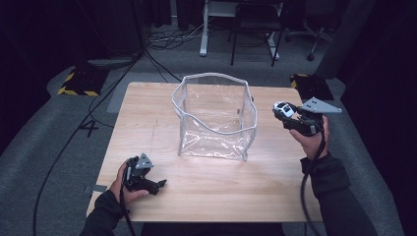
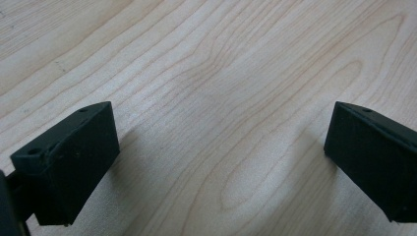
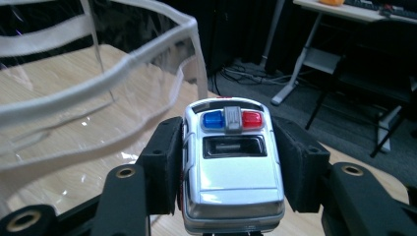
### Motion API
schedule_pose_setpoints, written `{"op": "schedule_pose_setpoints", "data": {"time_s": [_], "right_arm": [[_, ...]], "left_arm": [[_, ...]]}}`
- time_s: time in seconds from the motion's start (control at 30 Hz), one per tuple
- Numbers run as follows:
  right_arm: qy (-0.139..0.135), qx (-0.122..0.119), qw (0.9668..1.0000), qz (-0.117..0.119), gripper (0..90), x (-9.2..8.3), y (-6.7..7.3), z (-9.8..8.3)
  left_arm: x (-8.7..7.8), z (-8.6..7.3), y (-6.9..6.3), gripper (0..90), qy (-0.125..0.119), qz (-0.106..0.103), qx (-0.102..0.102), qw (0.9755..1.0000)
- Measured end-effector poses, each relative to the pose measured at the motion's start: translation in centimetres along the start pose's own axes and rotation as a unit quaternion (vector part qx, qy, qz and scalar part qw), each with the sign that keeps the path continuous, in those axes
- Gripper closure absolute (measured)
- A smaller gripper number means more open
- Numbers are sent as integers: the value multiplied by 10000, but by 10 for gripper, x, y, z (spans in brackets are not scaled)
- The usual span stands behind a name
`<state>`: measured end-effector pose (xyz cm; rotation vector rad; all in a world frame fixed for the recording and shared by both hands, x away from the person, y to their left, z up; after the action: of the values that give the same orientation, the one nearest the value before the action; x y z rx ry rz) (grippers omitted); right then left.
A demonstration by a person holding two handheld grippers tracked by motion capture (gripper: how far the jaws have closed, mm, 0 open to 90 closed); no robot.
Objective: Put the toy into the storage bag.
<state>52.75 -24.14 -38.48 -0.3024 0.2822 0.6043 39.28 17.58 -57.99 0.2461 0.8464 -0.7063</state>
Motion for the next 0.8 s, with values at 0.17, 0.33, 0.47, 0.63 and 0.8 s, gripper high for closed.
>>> {"op": "schedule_pose_setpoints", "data": {"time_s": [0.17,0.33,0.47,0.63,0.8], "right_arm": [[-29,-130,9999,17,488,-1,3,8],[-168,-150,9997,113,488,-2,9,24],[-302,-187,9992,161,488,-3,13,40],[-424,-212,9984,315,488,-3,23,60],[-461,-210,9976,463,487,3,35,75]], "left_arm": [[0,0,0,3,6,-11,-9,10000],[0,0,-1,2,-3,-15,-22,10000],[0,0,0,3,0,3,3,10000],[0,0,0,3,-2,-12,-20,10000],[0,0,0,3,-1,-6,-4,10000]]}}
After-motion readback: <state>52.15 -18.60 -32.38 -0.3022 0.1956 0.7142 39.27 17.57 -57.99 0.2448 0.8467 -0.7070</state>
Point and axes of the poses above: each handheld gripper's, and its own axes: x roughly forward along the jaws, z roughly out of its top, y roughly to its left, the point moved 10 cm from there along x, roughly forward along the jaws, and after that the axes turned 4 degrees about -x, right-handed, at the moved point
